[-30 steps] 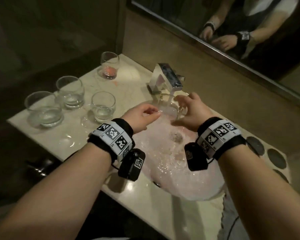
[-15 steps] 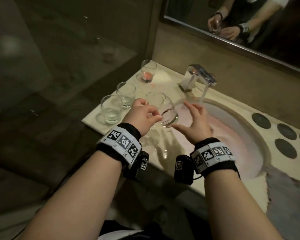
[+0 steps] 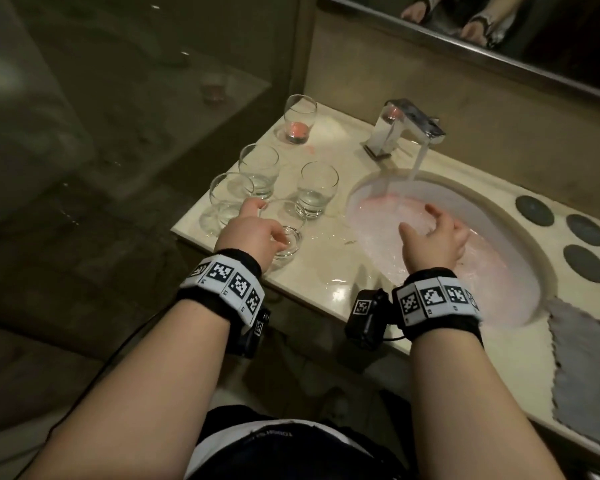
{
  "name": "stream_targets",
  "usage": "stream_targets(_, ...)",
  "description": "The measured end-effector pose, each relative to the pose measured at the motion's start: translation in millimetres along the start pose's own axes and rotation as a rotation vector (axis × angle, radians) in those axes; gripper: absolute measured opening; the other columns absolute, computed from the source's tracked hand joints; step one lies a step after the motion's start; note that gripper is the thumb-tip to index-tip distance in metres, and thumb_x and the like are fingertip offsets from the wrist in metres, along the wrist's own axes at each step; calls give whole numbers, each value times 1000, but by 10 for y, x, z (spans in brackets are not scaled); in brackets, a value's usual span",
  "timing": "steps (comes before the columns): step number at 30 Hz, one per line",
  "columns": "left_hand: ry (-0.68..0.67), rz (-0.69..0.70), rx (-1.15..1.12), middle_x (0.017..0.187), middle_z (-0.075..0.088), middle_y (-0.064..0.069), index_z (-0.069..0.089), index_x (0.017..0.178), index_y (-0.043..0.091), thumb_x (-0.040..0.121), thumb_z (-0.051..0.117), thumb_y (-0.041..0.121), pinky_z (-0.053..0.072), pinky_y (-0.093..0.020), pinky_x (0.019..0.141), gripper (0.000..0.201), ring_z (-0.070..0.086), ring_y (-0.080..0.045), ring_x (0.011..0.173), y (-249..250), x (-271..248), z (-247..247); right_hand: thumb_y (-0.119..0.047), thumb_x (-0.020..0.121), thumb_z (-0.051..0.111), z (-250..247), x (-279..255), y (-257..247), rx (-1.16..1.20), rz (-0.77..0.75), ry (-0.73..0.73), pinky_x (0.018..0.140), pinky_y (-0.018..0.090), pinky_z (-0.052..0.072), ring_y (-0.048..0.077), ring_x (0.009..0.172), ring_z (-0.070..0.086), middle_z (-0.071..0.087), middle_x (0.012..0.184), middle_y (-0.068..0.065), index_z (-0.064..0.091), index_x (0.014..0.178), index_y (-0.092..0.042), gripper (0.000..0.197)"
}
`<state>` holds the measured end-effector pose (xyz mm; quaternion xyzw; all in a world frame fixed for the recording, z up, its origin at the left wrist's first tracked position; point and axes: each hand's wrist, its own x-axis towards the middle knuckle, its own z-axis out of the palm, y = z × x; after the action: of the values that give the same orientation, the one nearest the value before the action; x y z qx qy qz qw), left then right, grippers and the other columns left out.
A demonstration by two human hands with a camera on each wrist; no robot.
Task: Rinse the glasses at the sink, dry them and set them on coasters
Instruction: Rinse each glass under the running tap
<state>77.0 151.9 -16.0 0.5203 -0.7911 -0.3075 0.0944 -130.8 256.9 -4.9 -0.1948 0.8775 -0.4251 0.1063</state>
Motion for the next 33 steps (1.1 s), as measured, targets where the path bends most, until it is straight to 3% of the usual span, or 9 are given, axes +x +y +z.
stream_targets(8,6,-36,57,151,23,8,72,87,22,85,68,20,34,-24,96,5,48,-17,121,104,153,87,-20,87,58,37,242,-48,27,24,-65,114,43,21,25,135,24,29,142,5,50,128,-26,43)
stream_targets(15,21,-89,141,152,23,9,72,92,23,86,67,23,35,-29,99,8,46,-16,123,229,206,113,-19,88,57,95,460,-46,36,15,-140,113,43,23,26,134,26,29,142,5,52,127,-26,40)
stream_targets(18,-24,-134,224,151,26,7,67,104,27,86,65,29,36,-34,101,18,45,-19,124,345,220,37,-19,89,57,132,571,-70,41,4,-184,112,41,21,27,133,28,29,141,4,52,126,-28,38)
stream_targets(22,-2,-166,304,139,41,1,59,118,26,87,60,40,41,-33,92,33,51,-20,114,604,238,-138,-19,88,56,163,745,-121,36,-28,-237,112,39,15,24,133,28,30,141,4,53,126,-28,38)
stream_targets(26,102,-158,291,117,57,0,63,111,25,89,58,41,44,-34,79,28,56,-18,98,893,321,-347,-19,88,57,162,925,-130,38,-77,-285,111,39,20,26,133,27,30,141,5,53,124,-26,37)
stream_targets(30,153,-116,308,115,61,1,63,111,23,91,55,41,41,-32,79,28,55,-19,102,1187,488,-586,-21,88,57,106,1084,-118,29,-125,-345,113,42,22,27,133,29,30,140,6,54,123,-24,35)
stream_targets(33,167,-87,326,104,60,2,63,108,23,91,54,39,39,-31,75,25,51,-16,92,1416,682,-769,-21,89,58,34,1212,-113,3,-182,-381,115,42,22,26,134,29,31,140,6,55,122,-24,33)
